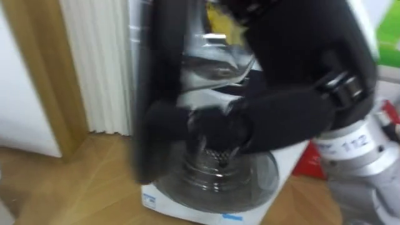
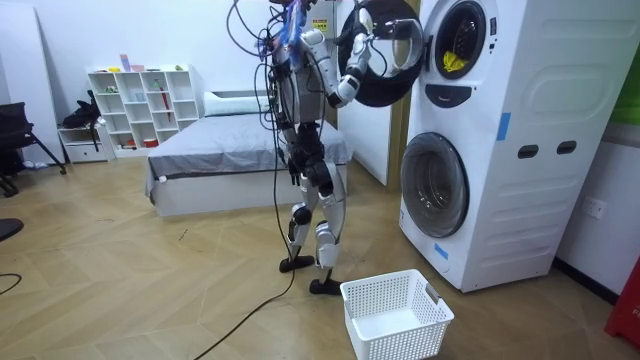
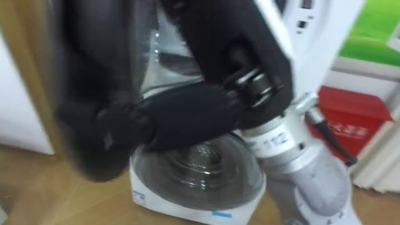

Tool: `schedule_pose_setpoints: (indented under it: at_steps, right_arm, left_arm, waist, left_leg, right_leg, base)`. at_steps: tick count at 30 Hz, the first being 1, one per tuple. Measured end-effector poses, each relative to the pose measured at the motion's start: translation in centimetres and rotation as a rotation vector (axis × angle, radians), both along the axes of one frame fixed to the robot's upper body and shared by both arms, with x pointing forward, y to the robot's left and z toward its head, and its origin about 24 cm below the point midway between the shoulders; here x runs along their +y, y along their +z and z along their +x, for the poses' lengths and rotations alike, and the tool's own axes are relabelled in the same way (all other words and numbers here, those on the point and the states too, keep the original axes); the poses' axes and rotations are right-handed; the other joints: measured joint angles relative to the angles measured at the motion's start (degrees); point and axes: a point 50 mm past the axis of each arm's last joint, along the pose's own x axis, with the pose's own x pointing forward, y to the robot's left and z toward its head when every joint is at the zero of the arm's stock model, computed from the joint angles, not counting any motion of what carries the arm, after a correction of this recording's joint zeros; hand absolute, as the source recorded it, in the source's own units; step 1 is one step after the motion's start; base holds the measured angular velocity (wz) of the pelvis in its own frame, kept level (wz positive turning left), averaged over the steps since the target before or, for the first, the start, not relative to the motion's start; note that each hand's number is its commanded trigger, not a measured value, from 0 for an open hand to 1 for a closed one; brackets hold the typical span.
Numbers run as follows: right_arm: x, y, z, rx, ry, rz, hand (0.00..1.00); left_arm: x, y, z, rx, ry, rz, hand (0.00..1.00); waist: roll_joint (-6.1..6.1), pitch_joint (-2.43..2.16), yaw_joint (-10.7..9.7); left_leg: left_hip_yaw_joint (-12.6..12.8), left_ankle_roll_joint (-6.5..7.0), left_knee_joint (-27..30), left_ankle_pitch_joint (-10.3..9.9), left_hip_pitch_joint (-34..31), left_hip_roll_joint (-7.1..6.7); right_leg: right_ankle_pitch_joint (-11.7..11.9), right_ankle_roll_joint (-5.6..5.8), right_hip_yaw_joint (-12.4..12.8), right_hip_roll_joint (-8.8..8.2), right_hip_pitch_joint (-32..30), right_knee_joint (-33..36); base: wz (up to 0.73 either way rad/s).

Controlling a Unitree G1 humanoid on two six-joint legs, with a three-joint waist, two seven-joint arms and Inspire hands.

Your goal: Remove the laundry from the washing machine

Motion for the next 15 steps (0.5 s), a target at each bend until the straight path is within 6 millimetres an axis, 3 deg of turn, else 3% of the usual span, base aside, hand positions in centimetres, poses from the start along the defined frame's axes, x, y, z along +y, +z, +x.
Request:
schedule_pose_setpoints:
  at_steps: [4,15]
  right_arm:
    - [1.2,-1.6,0.4,0.076,0.060,-0.113,0.00]
    - [3.2,-3.6,0.5,0.149,0.176,-0.183,0.00]
  left_arm:
    - [0.0,0.0,0.0,0.009,0.003,0.000,0.00]
    - [-0.7,-0.1,2.6,-0.040,-0.058,-0.021,0.00]
  waist:
    - [0.30,-0.04,0.33]
    - [0.72,0.26,4.16]
  left_leg:
    - [-1.42,0.22,-0.08,0.06,-0.47,-0.35]
    - [-2.53,0.76,-1.95,0.27,-0.36,-0.76]
  right_leg:
    - [-0.38,0.38,-0.89,-0.38,0.01,-0.02]
    - [-1.27,1.78,-3.15,-0.72,1.03,-1.19]
  base:
    - [0.16]
    - [0.13]
